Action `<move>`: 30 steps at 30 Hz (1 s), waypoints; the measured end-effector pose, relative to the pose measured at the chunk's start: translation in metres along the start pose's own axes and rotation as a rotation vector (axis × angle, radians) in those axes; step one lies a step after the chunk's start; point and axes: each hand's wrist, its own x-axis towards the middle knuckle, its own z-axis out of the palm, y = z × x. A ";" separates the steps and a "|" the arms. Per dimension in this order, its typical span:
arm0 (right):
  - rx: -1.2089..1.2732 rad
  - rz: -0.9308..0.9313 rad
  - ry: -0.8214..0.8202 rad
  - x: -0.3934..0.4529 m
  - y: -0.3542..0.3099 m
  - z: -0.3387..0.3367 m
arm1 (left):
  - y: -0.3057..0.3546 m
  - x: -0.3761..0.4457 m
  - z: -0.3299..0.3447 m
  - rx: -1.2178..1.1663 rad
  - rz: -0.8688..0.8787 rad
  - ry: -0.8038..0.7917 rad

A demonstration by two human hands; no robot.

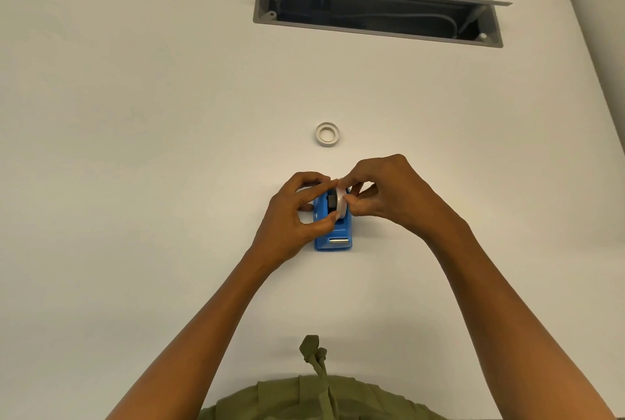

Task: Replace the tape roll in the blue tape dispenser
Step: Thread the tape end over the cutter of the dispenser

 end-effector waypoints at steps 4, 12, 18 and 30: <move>0.006 -0.006 -0.021 -0.002 0.002 0.000 | 0.000 0.000 0.000 -0.002 0.008 0.000; -0.007 -0.037 0.035 0.002 0.003 0.001 | 0.000 0.000 -0.001 0.004 0.004 -0.001; 0.044 -0.020 -0.014 -0.002 0.005 0.000 | 0.001 0.000 -0.001 0.004 0.005 -0.001; 0.032 -0.005 -0.028 0.000 0.004 0.000 | 0.002 0.001 -0.001 -0.001 0.005 -0.002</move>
